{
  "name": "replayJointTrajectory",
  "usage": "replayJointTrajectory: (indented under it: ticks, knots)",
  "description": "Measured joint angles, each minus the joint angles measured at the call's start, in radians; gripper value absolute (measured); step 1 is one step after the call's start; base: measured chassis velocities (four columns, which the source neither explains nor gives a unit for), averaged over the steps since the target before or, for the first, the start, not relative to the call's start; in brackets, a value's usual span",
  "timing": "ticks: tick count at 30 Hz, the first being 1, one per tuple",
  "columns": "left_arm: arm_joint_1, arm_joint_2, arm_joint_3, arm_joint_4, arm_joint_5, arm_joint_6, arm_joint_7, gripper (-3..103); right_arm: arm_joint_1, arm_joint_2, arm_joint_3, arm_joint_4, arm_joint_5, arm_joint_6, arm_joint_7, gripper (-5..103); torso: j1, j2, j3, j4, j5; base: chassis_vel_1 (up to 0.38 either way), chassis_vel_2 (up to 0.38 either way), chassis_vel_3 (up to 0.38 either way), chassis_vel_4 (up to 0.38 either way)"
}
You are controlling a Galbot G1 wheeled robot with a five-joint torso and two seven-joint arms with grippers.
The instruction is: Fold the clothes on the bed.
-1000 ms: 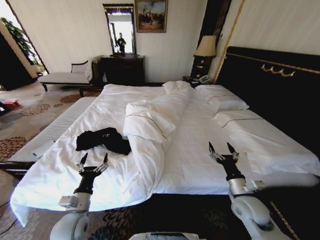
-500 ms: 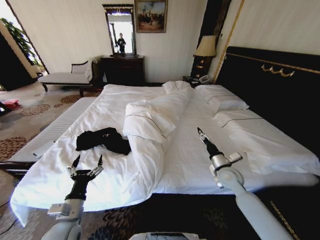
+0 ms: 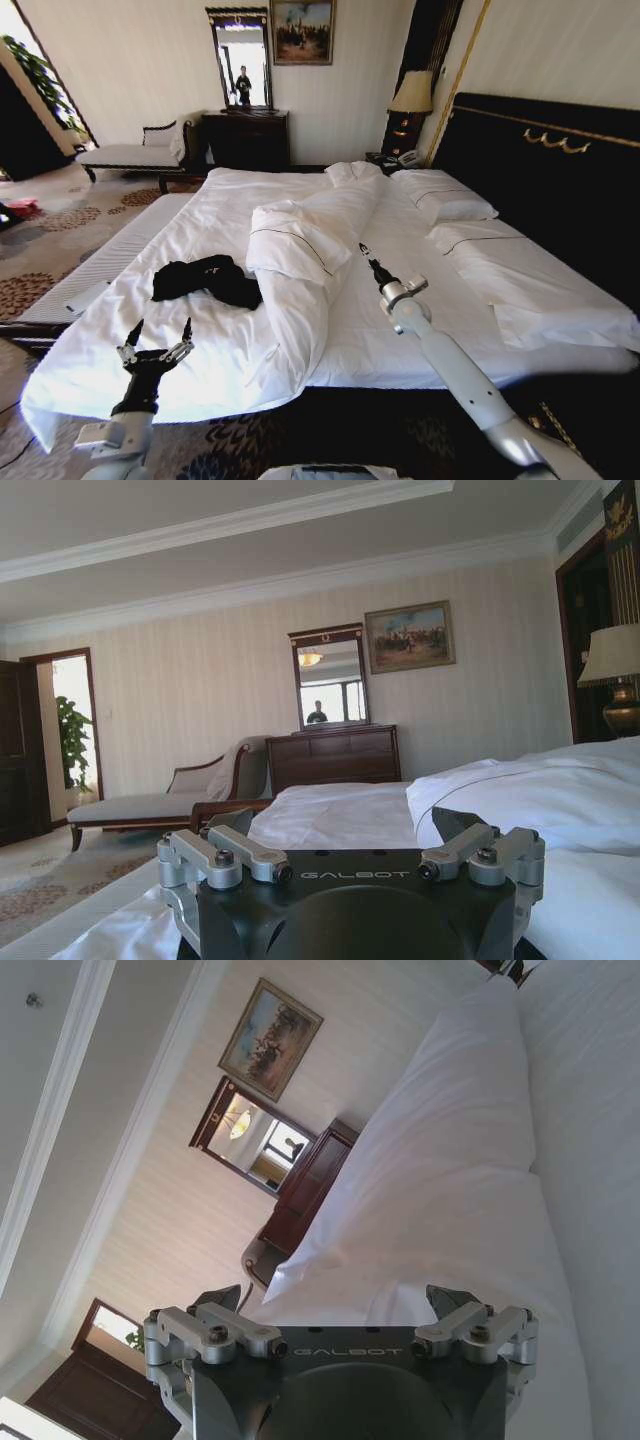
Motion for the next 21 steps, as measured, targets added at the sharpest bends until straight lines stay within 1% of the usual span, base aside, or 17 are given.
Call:
replayJointTrajectory:
  ticks: [3,8,17,21]
  knots:
    - [0.006,-0.014,-0.003,-0.004,0.007,-0.004,0.0,100,0.047,0.034,-0.041,-0.064,-0.01,-0.011,-0.011,100,0.0,0.0,0.0,-0.0001,0.0002,0.0,0.0,0.0,0.0]
    - [0.007,-0.024,-0.012,-0.004,0.009,-0.005,-0.001,100,0.086,0.065,-0.082,-0.137,-0.047,-0.023,-0.012,100,0.0,0.0,0.0,0.0,0.0001,0.0,0.0,0.0,0.0]
    - [0.006,-0.034,-0.014,-0.004,0.011,-0.007,-0.001,100,0.125,0.094,-0.119,-0.244,-0.093,-0.029,-0.007,100,0.0,0.0,0.0,-0.0004,0.0002,0.0,0.0,0.0,0.0]
    - [0.006,-0.035,-0.015,-0.004,0.012,-0.008,-0.002,100,0.151,0.117,-0.131,-0.289,-0.099,-0.028,-0.008,100,0.0,0.0,0.0,0.0,0.0002,0.0,0.0,0.0,0.0]
